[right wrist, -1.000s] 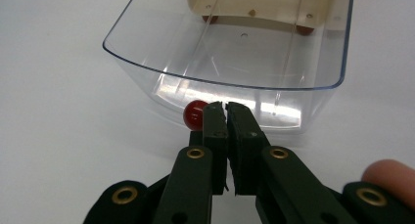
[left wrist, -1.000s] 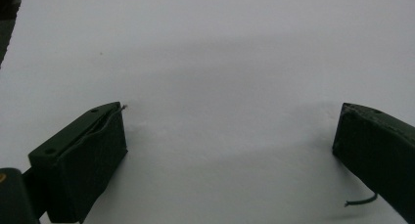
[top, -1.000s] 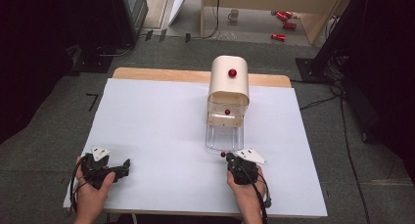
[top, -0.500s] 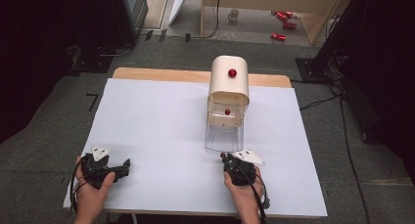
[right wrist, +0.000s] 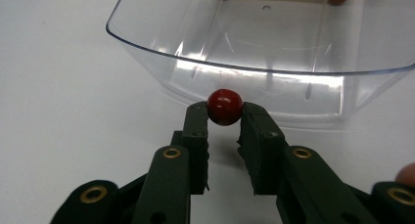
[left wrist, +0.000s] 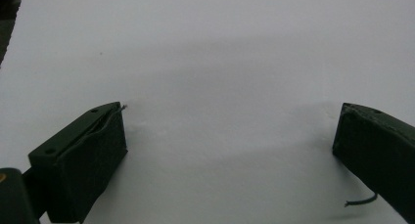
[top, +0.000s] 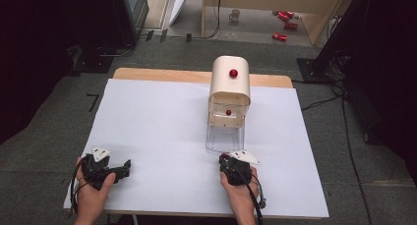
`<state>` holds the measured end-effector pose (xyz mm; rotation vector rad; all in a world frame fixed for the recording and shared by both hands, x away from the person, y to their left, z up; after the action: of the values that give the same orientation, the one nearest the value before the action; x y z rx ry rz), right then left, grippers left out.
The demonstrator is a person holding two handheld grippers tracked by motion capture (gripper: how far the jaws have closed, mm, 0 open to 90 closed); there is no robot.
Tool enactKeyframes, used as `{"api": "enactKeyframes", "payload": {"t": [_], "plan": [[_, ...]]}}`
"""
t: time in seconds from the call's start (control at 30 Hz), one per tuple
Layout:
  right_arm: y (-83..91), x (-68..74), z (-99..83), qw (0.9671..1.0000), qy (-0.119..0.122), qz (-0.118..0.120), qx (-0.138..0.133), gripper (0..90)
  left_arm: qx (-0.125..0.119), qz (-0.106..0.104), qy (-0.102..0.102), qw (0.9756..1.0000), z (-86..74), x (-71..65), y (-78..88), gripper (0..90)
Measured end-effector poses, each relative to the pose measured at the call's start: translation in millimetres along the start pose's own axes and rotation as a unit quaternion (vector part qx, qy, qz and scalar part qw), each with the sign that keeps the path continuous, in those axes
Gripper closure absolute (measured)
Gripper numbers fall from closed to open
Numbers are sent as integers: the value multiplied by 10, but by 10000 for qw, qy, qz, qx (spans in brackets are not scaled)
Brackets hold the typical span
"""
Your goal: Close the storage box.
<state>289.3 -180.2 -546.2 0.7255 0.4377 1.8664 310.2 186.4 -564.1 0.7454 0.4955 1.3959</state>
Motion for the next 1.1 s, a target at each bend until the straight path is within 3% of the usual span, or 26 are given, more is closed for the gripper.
{"api": "enactKeyframes", "payload": {"t": [0.5,1.1], "plan": [[75,-9,231,9998,105,6,-178,754,-2,2,-1,10000,0,0,0,0],[-150,-134,492,9999,31,-30,-164,754,0,-2,3,10000,0,0,0,0]]}}
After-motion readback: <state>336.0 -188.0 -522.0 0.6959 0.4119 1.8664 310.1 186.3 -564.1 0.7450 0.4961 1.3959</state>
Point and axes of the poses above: each handheld gripper's, and its own axes: y roughly backward along the jaws, z roughly out of its top, x roughly to its left, the point moved 9 cm from there along -y, roughly forward along the jaws, and after that the axes turned 7 degrees about z, right-handed, at the moved point
